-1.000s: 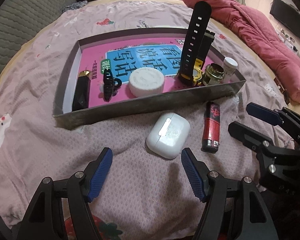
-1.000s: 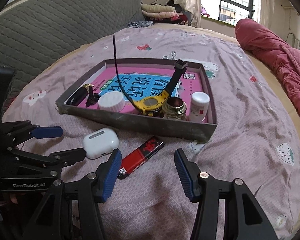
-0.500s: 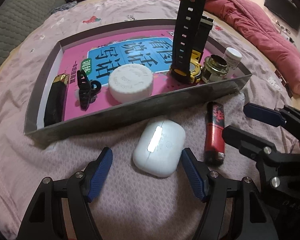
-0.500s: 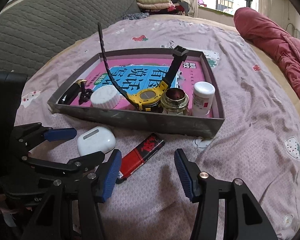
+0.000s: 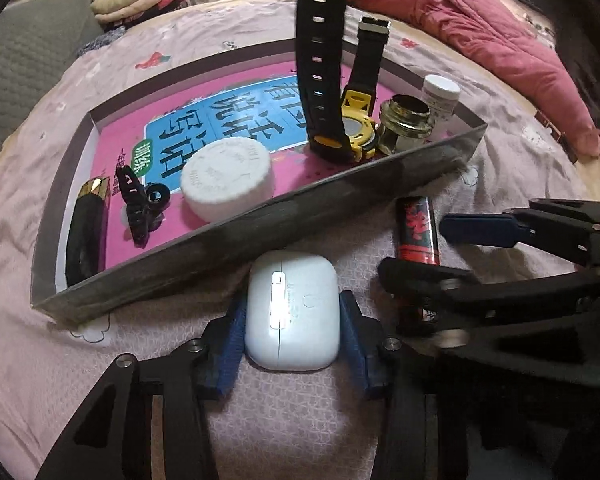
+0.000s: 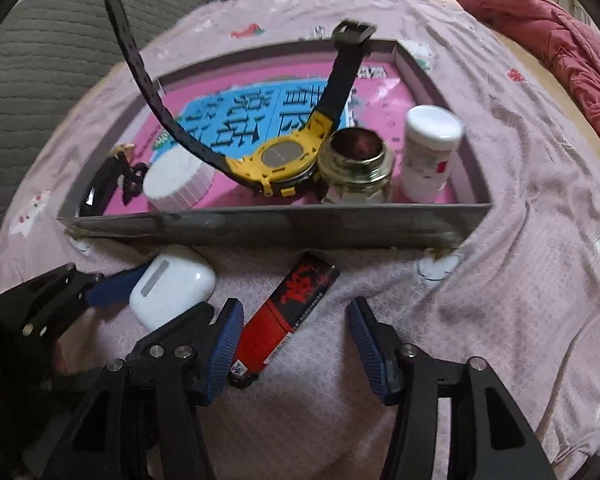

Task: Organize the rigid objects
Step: 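Close the left tool on the white earbud case while the right tool grasps the red lighter, then lift the earbud case with the left tool while the right tool lifts the lighter over the tray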

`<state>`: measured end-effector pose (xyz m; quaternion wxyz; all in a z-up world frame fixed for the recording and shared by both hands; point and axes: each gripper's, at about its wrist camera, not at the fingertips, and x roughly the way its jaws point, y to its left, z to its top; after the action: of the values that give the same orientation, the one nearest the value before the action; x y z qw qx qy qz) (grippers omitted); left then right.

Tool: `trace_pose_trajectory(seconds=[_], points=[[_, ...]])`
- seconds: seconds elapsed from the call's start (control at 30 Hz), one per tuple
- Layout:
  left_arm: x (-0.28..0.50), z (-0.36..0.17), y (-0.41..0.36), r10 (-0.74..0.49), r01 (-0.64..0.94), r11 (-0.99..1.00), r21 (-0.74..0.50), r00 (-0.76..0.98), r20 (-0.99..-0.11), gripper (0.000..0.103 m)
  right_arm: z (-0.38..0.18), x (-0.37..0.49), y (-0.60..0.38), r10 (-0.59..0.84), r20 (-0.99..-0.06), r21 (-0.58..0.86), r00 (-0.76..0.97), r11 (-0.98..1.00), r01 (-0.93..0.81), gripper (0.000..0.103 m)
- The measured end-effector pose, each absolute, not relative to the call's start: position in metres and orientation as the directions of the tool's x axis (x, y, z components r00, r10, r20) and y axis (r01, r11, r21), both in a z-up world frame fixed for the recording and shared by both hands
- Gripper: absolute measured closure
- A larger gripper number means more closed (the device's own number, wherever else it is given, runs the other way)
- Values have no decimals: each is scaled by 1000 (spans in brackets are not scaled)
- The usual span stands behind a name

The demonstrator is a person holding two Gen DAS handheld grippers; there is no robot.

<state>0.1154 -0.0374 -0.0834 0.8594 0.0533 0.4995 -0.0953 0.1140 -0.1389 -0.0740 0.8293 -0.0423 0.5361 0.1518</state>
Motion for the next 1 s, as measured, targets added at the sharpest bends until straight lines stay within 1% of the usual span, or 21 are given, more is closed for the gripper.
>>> trace_pose_trajectory(seconds=[0.07, 0.13, 0.17, 0.2, 0.23, 0.3, 0.33, 0.37, 0.47, 0.63, 0.87, 1.0], points=[[115, -84, -34, -129, 218, 976, -24, 482, -867, 58, -76, 116, -134, 188, -905, 81, 381, 956, -281, 48], [114, -84, -33, -133, 219, 975, -28, 482, -866, 58, -76, 117, -131, 169, -907, 64, 385, 960, -271, 55], [113, -84, -33, -131, 218, 976, -25, 484, -865, 58, -76, 116, -129, 156, -908, 48, 389, 960, -274, 63], [113, -84, -32, -132, 215, 976, -28, 486, -864, 58, -76, 115, -128, 149, -908, 34, 392, 958, -286, 69], [112, -84, -33, -128, 218, 976, -21, 491, -862, 58, -77, 114, -126, 149, -907, 29, 393, 955, -296, 72], [110, -83, -34, -125, 220, 975, -14, 498, -858, 58, -75, 110, -131, 166, -905, 44, 391, 952, -303, 82], [109, -82, -33, -129, 215, 976, -21, 501, -856, 58, -74, 108, -134, 174, -902, 49, 395, 950, -307, 86], [108, -81, -30, -136, 208, 978, -34, 501, -855, 58, -74, 106, -136, 178, -900, 50, 397, 949, -312, 92], [108, -79, -23, -158, 186, 980, -74, 496, -854, 58, -72, 100, -146, 219, -889, 84, 402, 941, -327, 92], [102, -74, -20, -168, 171, 981, -92, 508, -845, 58, -63, 98, -158, 284, -865, 153, 413, 934, -323, 92], [94, -53, -11, -182, 141, 982, -125, 544, -819, 58, -28, 87, -162, 370, -778, 181, 508, 906, -384, 92], [91, -30, -4, -185, 127, 983, -136, 586, -789, 58, -8, 80, -159, 402, -718, 163, 568, 891, -424, 92]])
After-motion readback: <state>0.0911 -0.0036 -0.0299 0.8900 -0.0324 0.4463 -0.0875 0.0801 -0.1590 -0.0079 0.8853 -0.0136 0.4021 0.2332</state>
